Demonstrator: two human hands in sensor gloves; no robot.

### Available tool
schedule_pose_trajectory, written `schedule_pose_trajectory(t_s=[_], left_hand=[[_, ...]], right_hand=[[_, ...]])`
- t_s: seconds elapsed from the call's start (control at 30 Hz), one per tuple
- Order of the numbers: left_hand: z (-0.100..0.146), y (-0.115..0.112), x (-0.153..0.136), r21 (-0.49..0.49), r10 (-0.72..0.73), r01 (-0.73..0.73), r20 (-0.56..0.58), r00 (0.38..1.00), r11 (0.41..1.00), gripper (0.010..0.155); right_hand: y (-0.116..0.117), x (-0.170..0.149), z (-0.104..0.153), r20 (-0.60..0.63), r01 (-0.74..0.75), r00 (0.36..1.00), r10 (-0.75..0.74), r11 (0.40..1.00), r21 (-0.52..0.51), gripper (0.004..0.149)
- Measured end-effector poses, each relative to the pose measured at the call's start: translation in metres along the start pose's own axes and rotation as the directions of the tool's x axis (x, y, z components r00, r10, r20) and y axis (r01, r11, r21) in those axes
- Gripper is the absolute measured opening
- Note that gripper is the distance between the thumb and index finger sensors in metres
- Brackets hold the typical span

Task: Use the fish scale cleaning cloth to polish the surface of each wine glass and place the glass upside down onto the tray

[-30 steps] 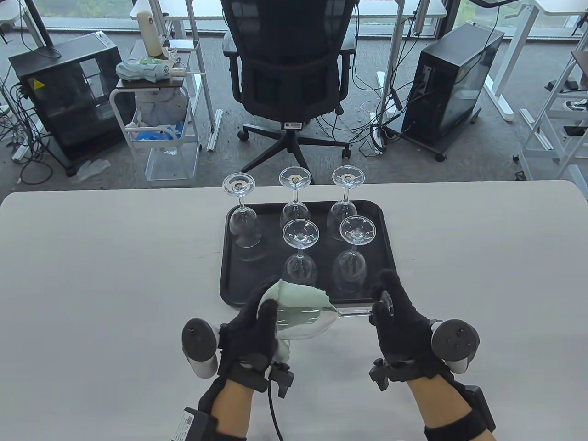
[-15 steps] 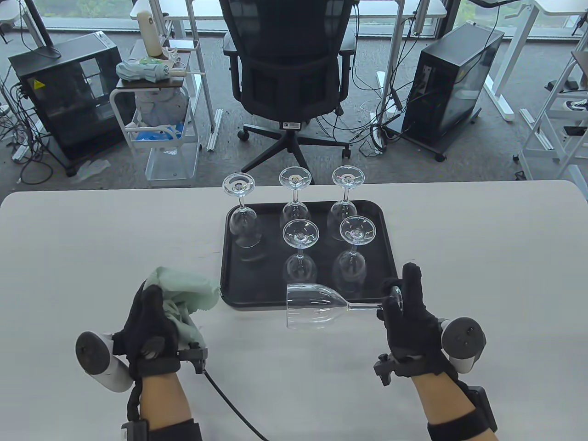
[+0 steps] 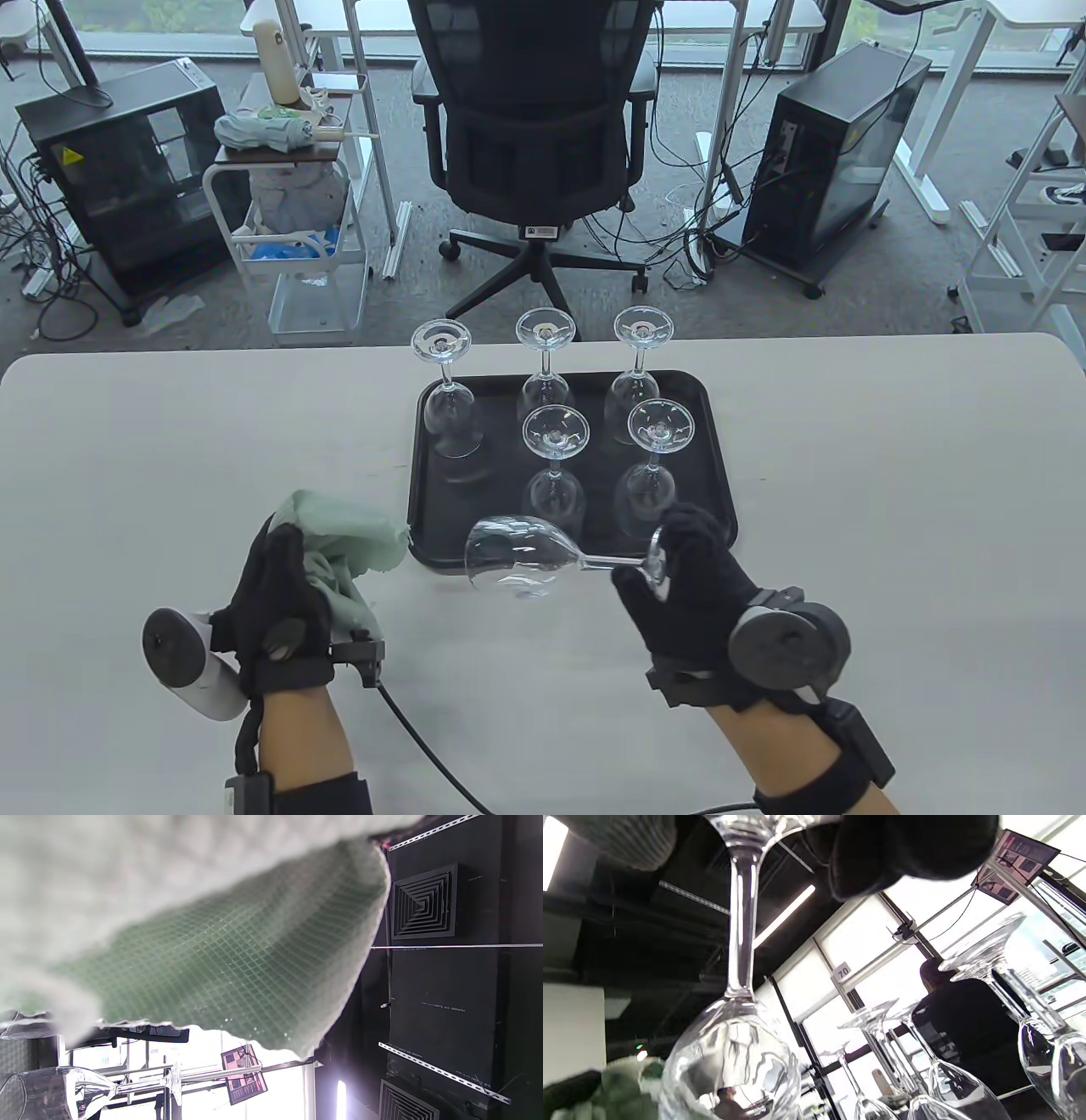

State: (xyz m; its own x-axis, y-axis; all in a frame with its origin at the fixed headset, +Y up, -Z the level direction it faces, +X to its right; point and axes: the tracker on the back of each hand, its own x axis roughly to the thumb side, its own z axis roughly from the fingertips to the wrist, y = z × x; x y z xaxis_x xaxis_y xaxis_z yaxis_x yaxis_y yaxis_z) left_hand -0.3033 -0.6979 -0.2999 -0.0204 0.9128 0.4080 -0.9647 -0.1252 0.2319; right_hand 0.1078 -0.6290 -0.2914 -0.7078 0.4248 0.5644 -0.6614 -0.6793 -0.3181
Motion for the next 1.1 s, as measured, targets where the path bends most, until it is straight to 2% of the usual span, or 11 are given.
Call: schedule_pose_trajectory(t_s=[0.07,0.1,0.2,0.33,0.43,0.53,0.73,0.9,0.97,1.03,1.1], left_hand=[[0.0,0.001,0.0,-0.002,0.011,-0.011,-0.001,1.0,1.0,0.052],[0.0,0.002,-0.001,0.001,0.019,-0.019,-0.003,1.0,1.0,0.052],[0.001,0.004,-0.002,0.008,0.019,-0.019,-0.005,1.0,1.0,0.052],[-0.001,0.004,-0.002,-0.001,0.036,-0.036,0.0,0.999,0.999,0.052],[-0.001,0.004,-0.003,-0.003,0.035,-0.035,0.004,0.999,0.999,0.053],[-0.001,0.005,-0.002,-0.008,0.045,-0.045,0.005,0.999,0.999,0.053],[-0.002,0.004,-0.002,-0.016,0.053,-0.053,0.008,0.999,0.998,0.053],[-0.003,0.004,-0.002,-0.021,0.058,-0.058,0.012,0.998,0.998,0.054],[-0.003,0.004,-0.003,-0.02,0.055,-0.055,0.013,0.998,0.998,0.054],[-0.002,0.003,-0.003,-0.019,0.057,-0.057,0.012,0.998,0.998,0.054],[-0.002,0.003,-0.003,-0.019,0.057,-0.057,0.013,0.998,0.998,0.054]], right_hand=[[0.022,0.029,-0.021,0.036,-0.168,0.985,0.166,0.984,0.061,0.075],[0.036,0.045,-0.033,0.04,-0.293,0.956,0.291,0.951,0.095,0.075],[0.076,0.074,-0.057,0.095,-0.499,0.867,0.49,0.856,0.134,0.074],[0.121,0.085,-0.078,0.074,-0.581,0.811,0.58,0.785,0.214,0.074],[0.143,0.087,-0.089,0.044,-0.612,0.782,0.622,0.751,0.247,0.074],[0.153,0.085,-0.098,-0.002,-0.613,0.768,0.641,0.735,0.29,0.073],[0.162,0.08,-0.116,-0.113,-0.562,0.771,0.626,0.754,0.339,0.071],[0.166,0.075,-0.12,-0.194,-0.445,0.803,0.563,0.784,0.432,0.079],[0.167,0.076,-0.119,-0.2,-0.426,0.808,0.554,0.784,0.452,0.078],[0.164,0.077,-0.116,-0.186,-0.439,0.796,0.576,0.761,0.478,0.084],[0.155,0.082,-0.113,-0.156,-0.425,0.832,0.532,0.793,0.435,0.082]])
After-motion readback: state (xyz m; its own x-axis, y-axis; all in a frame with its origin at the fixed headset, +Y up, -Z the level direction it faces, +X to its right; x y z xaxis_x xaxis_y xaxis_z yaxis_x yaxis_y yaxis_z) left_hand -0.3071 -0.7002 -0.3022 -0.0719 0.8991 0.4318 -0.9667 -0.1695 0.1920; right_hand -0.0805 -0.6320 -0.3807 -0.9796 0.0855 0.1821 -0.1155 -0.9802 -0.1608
